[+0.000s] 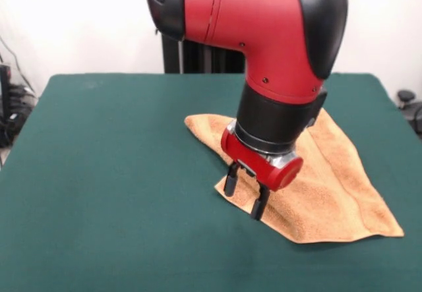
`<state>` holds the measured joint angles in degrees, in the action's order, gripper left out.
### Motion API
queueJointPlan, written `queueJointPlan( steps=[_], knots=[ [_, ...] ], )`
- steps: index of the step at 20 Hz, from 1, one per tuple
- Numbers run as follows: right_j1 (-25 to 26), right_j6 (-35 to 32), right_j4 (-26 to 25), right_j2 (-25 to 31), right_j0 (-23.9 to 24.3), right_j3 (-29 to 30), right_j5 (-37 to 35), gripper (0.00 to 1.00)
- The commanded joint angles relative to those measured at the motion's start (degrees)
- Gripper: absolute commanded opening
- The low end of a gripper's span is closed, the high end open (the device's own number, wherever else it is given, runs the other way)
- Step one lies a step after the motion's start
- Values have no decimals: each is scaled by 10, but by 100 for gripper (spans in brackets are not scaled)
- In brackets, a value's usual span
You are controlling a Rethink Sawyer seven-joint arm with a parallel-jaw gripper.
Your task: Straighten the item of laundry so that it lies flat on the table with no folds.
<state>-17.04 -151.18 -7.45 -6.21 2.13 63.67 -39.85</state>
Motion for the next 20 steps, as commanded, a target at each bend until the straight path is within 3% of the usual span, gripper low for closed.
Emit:
queueJointPlan(
  steps=[1,20],
  knots=[
    [41,18,-13,58,-11,55,29,100],
    [55,-53,4,31,-54,54,31,100]
  ],
)
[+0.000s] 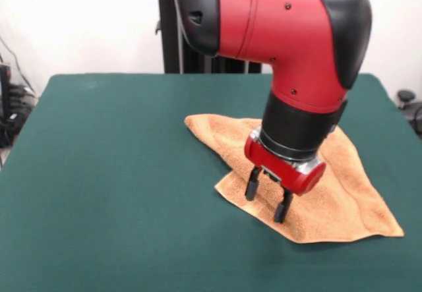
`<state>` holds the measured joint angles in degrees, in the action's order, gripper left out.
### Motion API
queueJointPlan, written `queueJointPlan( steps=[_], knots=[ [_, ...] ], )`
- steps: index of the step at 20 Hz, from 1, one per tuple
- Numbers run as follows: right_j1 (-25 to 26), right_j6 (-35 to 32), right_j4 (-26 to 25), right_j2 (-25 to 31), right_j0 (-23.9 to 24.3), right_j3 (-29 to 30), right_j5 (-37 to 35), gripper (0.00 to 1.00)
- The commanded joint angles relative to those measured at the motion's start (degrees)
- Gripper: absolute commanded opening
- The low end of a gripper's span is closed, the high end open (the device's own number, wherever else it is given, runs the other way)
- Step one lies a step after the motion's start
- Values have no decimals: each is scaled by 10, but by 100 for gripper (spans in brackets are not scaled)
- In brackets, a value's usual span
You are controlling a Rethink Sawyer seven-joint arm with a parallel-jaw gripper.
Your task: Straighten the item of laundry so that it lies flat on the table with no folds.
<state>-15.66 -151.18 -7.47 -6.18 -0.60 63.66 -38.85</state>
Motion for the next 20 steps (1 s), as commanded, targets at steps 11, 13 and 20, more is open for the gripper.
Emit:
queueJointPlan(
  steps=[11,13,20],
  knots=[
    [78,19,-21,67,24,55,108,100],
    [81,33,-25,74,34,58,121,100],
    [107,87,-43,91,60,33,118,100]
  ],
)
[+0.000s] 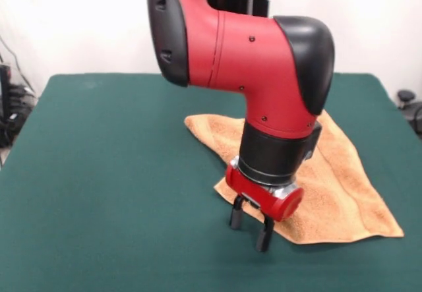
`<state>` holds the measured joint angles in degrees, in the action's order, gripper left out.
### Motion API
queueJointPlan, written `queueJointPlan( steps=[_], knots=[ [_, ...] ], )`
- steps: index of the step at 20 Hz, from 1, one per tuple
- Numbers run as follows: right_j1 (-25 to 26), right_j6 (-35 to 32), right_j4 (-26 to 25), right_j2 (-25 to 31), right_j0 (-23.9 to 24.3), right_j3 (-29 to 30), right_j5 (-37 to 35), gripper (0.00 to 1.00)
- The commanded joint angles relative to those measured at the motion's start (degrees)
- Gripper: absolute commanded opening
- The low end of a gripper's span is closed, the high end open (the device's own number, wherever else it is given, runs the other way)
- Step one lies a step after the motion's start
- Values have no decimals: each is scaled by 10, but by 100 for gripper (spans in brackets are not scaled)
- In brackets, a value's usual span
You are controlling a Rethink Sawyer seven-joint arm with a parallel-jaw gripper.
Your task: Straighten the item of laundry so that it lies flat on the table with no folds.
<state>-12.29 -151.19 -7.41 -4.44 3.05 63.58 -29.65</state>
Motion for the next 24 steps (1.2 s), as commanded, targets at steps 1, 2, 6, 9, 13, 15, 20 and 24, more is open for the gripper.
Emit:
queueJointPlan(
  steps=[1,2,6,9,13,15,20,24],
  knots=[
    [85,89,-52,74,26,24,40,100],
    [95,92,-58,78,30,19,55,100],
    [78,82,-57,76,29,33,32,100],
    [30,65,-40,64,12,61,-35,100],
    [-42,69,-16,73,13,112,-97,100],
    [-66,75,-11,78,15,127,-117,100],
    [-89,76,-12,80,17,144,-134,100],
    [-84,61,-19,77,11,150,-116,100]
  ],
)
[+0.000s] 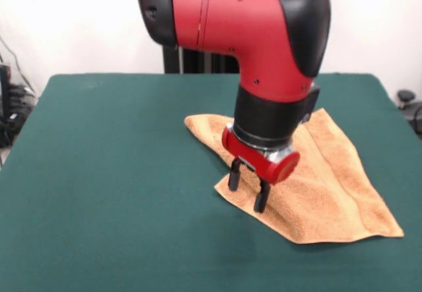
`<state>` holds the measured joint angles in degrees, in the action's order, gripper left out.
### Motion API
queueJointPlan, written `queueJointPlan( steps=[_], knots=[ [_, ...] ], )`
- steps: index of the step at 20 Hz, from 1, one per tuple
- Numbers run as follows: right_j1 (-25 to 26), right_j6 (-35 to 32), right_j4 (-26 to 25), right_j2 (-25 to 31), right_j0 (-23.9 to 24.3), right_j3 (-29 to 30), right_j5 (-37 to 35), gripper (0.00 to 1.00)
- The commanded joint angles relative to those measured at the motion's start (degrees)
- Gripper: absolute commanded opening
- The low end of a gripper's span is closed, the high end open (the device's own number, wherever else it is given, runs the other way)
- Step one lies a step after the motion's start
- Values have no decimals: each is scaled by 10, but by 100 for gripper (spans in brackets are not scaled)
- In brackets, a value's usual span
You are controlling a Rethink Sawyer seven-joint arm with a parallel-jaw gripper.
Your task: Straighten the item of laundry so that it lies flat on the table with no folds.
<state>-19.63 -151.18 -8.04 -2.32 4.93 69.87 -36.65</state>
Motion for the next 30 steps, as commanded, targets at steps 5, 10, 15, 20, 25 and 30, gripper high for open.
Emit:
queueJointPlan(
  steps=[5,10,15,20,25,30],
  knots=[
    [19,24,-30,43,-21,97,24,100],
    [23,-3,-40,24,-40,111,51,100],
    [28,-19,-48,16,-50,116,61,100],
    [38,-17,-52,15,-48,115,78,100],
    [70,24,-73,37,-9,97,118,100],
    [108,79,-94,71,43,70,147,100]
  ],
)
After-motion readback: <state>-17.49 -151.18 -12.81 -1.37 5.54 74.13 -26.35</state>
